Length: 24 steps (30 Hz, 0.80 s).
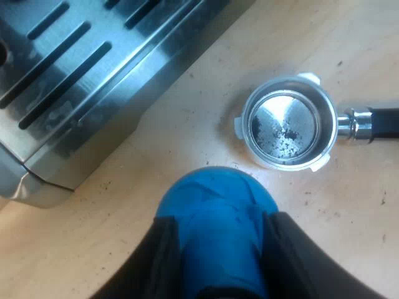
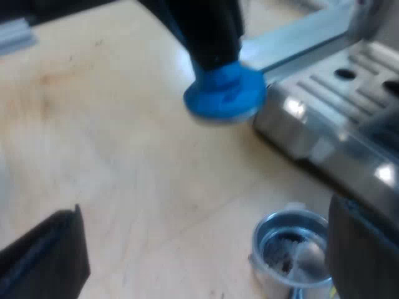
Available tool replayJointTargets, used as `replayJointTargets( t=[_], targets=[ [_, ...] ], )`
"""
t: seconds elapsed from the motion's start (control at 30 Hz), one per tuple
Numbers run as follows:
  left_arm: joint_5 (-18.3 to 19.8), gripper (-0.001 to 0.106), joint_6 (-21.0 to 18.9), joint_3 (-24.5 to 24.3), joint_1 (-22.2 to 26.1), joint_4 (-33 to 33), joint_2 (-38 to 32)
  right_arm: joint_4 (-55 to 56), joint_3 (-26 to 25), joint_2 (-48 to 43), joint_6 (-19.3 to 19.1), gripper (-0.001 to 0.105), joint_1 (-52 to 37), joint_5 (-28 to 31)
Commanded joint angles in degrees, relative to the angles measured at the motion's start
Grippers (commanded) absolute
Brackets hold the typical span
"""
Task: Grind coffee beans and then tamp
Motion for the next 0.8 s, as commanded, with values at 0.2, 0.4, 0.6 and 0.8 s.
replayJointTargets(
  t=[0.2, 0.4, 0.6, 0.8],
  targets=[
    [-0.5, 0.000, 1.2, 3.1, 8.4, -1.0, -0.9, 2.4, -2.4, 3.1, -1.7, 0.079, 0.0, -1.8],
    [-2.7, 0.000, 1.2, 7.3, 10.3, -4.5, -0.9, -0.9, -2.4, 7.3, -1.7, 0.079, 0.0, -3.4],
    [-3.6, 0.000, 1.2, 11.9, 10.3, -10.2, 0.5, -3.4, -2.4, 10.6, -1.5, 0.079, 0.0, -3.4],
    [-3.6, 0.000, 1.2, 12.2, 10.3, -12.2, 5.7, -3.9, -2.4, 11.3, -1.3, 0.079, 0.0, -3.4]
  ],
)
